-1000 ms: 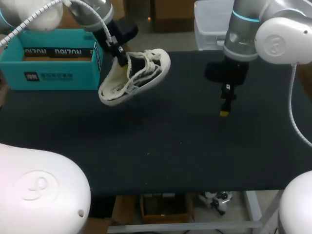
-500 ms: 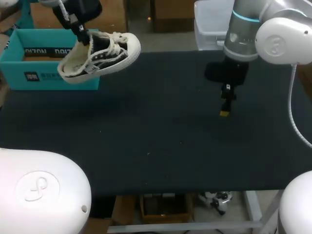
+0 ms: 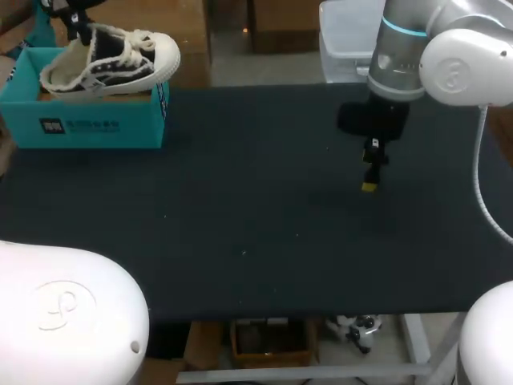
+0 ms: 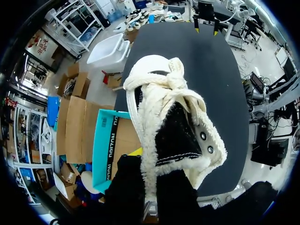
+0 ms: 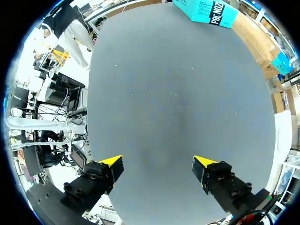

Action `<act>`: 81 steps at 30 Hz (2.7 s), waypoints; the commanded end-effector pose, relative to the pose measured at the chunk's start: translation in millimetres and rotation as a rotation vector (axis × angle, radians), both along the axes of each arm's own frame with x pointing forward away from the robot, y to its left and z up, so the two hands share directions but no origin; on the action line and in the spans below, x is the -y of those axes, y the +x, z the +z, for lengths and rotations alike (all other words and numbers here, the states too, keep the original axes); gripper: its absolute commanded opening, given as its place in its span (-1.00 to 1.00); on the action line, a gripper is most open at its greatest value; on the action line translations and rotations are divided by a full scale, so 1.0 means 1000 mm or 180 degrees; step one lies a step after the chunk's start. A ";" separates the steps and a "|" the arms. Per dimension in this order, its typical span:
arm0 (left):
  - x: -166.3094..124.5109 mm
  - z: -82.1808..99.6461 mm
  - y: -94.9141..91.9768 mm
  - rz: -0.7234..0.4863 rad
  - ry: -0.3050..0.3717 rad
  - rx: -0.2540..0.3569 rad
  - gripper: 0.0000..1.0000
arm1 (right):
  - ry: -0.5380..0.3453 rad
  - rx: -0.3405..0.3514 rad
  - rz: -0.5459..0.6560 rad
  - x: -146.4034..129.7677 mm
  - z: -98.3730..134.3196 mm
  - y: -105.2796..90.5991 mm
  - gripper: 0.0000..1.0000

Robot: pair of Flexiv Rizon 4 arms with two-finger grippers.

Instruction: Open the shoe tongue, take the insole out of the shoe, put the insole back into the shoe, and pack the shoe into the shoebox

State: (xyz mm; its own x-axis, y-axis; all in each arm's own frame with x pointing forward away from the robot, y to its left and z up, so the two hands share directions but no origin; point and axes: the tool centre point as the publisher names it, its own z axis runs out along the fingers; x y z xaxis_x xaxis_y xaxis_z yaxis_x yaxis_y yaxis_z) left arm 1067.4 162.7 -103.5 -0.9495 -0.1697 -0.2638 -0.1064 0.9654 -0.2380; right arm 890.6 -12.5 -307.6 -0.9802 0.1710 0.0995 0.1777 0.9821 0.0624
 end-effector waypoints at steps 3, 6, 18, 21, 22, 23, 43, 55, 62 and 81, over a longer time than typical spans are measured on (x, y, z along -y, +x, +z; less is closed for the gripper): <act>-0.033 0.004 0.055 -0.0157 -0.0024 -0.0271 -1.00 | -0.0003 0.0002 -0.0001 0.000 0.000 -0.001 1.00; -0.046 -0.002 0.071 -0.0222 0.0026 -0.0277 -1.00 | -0.0003 0.0002 -0.0001 0.000 0.000 -0.001 1.00; -0.082 -0.061 0.132 -0.0291 0.0242 -0.0373 -1.00 | -0.0003 0.0002 -0.0001 0.000 0.000 -0.001 1.00; -0.089 -0.076 0.144 -0.0336 0.0257 -0.0421 -1.00 | -0.0003 0.0002 -0.0001 0.000 0.000 -0.001 1.00; -0.091 -0.082 0.147 -0.0334 0.0280 -0.0431 -1.00 | -0.0003 0.0002 -0.0001 0.000 0.000 -0.001 1.00; -0.092 -0.084 0.149 -0.0334 0.0286 -0.0434 -1.00 | -0.0003 0.0002 -0.0001 0.000 0.000 -0.001 1.00; -0.103 -0.208 0.173 -0.0446 0.0349 -0.0876 -1.00 | -0.0003 0.0002 -0.0001 0.000 0.000 -0.001 1.00; -0.095 -0.206 0.161 -0.0390 0.0361 -0.0911 1.00 | -0.0003 0.0002 -0.0001 0.000 0.000 -0.001 1.00; -0.083 -0.172 0.140 -0.0375 0.0369 -0.0809 1.00 | -0.0003 0.0002 -0.0001 0.000 0.000 -0.001 1.00; -0.012 -0.073 0.069 -0.0396 0.0479 -0.0598 1.00 | -0.0003 0.0002 -0.0001 0.000 0.000 -0.001 1.00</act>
